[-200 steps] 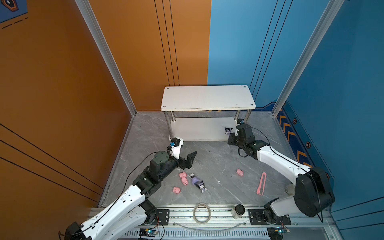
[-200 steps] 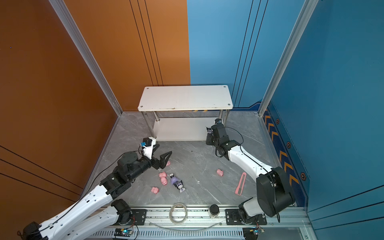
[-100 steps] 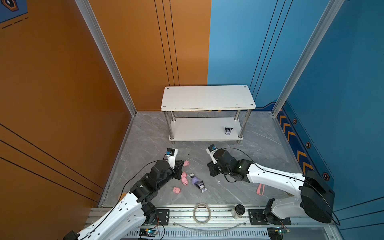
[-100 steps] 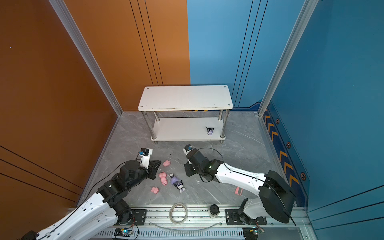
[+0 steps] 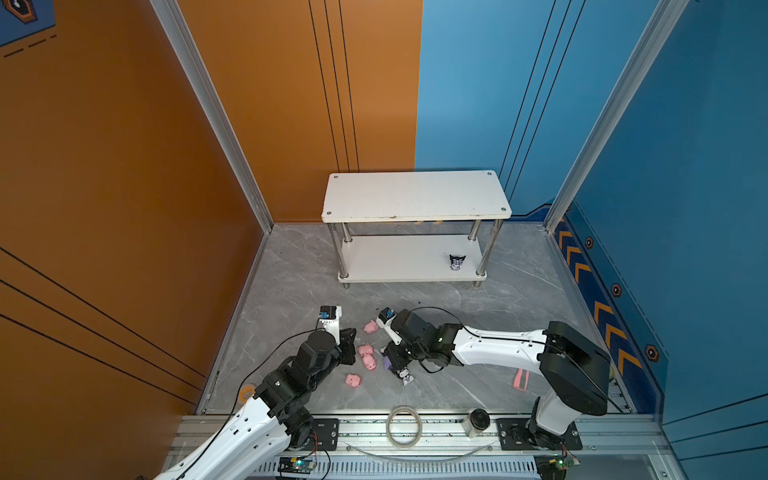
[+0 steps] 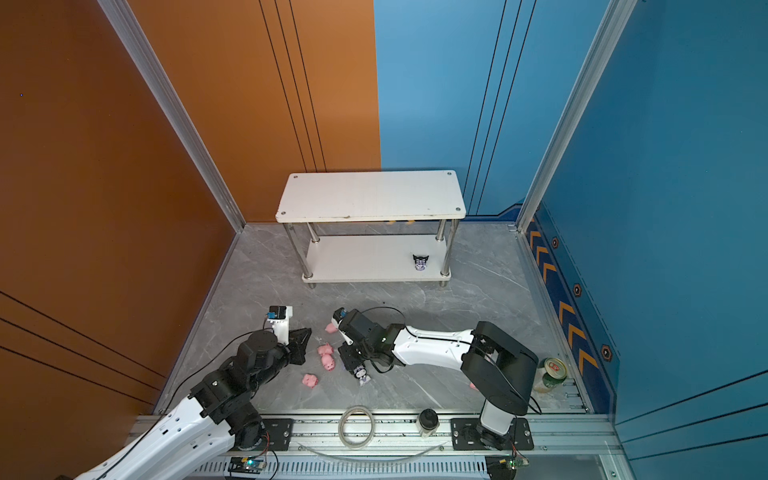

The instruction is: Place and organize the plastic toys onto the shelf

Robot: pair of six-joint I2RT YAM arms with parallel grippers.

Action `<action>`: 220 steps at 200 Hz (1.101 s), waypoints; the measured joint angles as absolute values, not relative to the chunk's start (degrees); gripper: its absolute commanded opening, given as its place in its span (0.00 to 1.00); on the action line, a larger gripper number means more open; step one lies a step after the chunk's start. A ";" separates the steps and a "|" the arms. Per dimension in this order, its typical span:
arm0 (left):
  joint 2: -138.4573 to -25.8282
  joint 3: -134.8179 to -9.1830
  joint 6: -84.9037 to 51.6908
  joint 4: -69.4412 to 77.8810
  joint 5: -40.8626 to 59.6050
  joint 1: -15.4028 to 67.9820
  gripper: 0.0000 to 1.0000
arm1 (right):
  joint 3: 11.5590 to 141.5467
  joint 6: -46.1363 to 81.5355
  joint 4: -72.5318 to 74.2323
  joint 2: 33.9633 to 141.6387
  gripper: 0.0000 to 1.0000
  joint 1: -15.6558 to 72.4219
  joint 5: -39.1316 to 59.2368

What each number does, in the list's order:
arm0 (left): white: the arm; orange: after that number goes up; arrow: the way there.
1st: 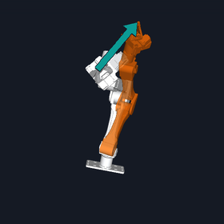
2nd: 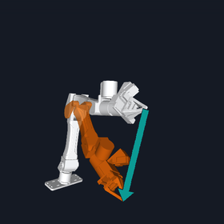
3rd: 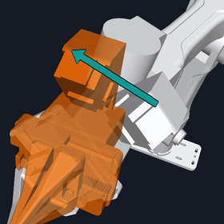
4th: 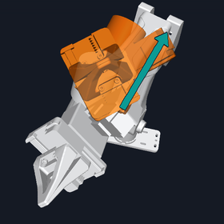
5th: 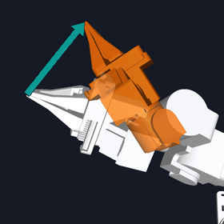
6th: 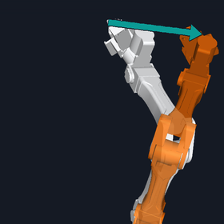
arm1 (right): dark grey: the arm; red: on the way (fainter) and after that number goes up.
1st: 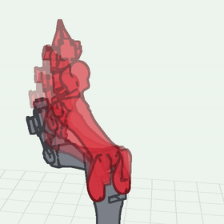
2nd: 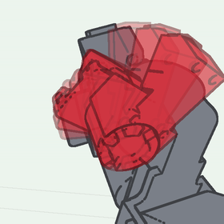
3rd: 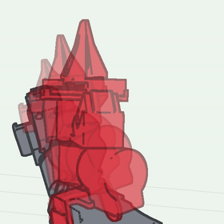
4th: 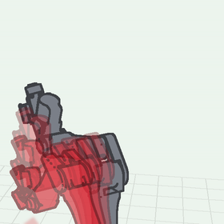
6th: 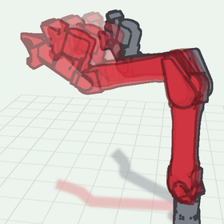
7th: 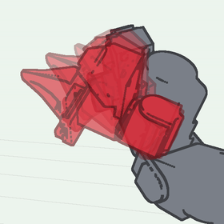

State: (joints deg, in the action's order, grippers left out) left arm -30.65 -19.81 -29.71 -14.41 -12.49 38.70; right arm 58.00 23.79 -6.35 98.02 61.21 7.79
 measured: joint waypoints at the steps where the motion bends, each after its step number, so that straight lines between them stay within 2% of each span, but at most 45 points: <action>1: -30.72 -19.81 -29.71 -14.41 -12.49 38.70 0.17 | 58.06 23.79 -6.33 98.10 0.00 61.21 7.81; 115: -32.75 -19.84 -28.32 -13.45 -12.47 37.01 0.19 | 64.36 24.08 -3.27 109.34 0.00 57.63 7.84; 155: -33.01 -19.84 -27.64 -13.10 -12.43 36.38 0.22 | 66.37 24.03 -3.97 109.40 0.00 55.79 7.29; 169: -33.01 -19.84 -27.20 -13.08 -12.40 36.05 0.23 | 66.61 23.97 -5.72 107.46 0.03 55.44 5.85; 177: -33.04 -19.84 -26.96 -13.06 -12.40 35.92 0.23 | 66.61 23.88 -7.25 105.62 0.07 55.37 4.71; 184: -33.12 -19.84 -26.81 -12.97 -12.40 35.73 0.23 | 66.61 23.88 -8.36 103.92 0.14 55.37 3.92; 191: -33.17 -19.84 -26.63 -12.88 -12.40 35.57 0.23 | 66.61 23.92 -9.43 102.08 0.26 55.44 3.09; 199: -33.36 -19.84 -26.39 -12.49 -12.38 35.42 0.24 | 66.59 23.68 -10.52 99.96 0.47 55.57 2.17; 213: -33.76 -19.84 -26.28 -11.22 -12.01 35.11 0.25 | 66.57 23.46 -12.01 97.01 0.68 56.03 1.10; 220: -34.00 -19.84 -26.17 -10.61 -11.88 34.96 0.25 | 66.57 23.38 -12.73 96.01 0.74 56.53 0.80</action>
State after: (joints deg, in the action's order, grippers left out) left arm -34.00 -19.84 -26.17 -10.61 -11.88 34.96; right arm 66.57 23.38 -12.73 96.01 56.53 0.80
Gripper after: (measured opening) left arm 0.246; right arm 0.619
